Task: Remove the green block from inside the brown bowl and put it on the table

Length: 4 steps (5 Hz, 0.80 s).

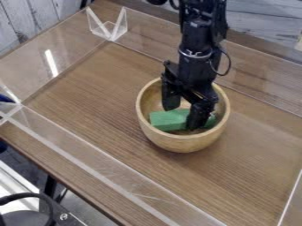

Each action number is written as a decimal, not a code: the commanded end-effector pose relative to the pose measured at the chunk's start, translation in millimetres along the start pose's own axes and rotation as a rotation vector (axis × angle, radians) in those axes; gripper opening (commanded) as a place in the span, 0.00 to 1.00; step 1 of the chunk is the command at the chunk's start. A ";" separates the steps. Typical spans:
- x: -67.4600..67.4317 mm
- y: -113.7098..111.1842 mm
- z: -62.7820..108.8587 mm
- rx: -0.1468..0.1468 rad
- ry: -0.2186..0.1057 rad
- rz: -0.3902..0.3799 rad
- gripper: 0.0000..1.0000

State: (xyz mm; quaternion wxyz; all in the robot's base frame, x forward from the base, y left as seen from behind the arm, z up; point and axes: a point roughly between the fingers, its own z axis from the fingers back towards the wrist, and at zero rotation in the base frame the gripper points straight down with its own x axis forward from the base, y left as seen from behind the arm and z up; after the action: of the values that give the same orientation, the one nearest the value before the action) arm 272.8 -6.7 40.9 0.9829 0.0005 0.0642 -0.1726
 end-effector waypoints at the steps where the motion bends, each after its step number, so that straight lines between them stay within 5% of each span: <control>1: 6.7 1.0 2.3 0.012 -0.035 -0.015 1.00; 2: 8.2 1.8 -4.1 0.010 -0.041 -0.022 0.00; 4: 8.1 1.0 -6.3 0.007 -0.077 -0.060 0.00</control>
State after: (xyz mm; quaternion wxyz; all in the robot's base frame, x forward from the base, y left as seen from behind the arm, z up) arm 276.2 -8.9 26.7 0.9791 -0.0059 0.0426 -0.1988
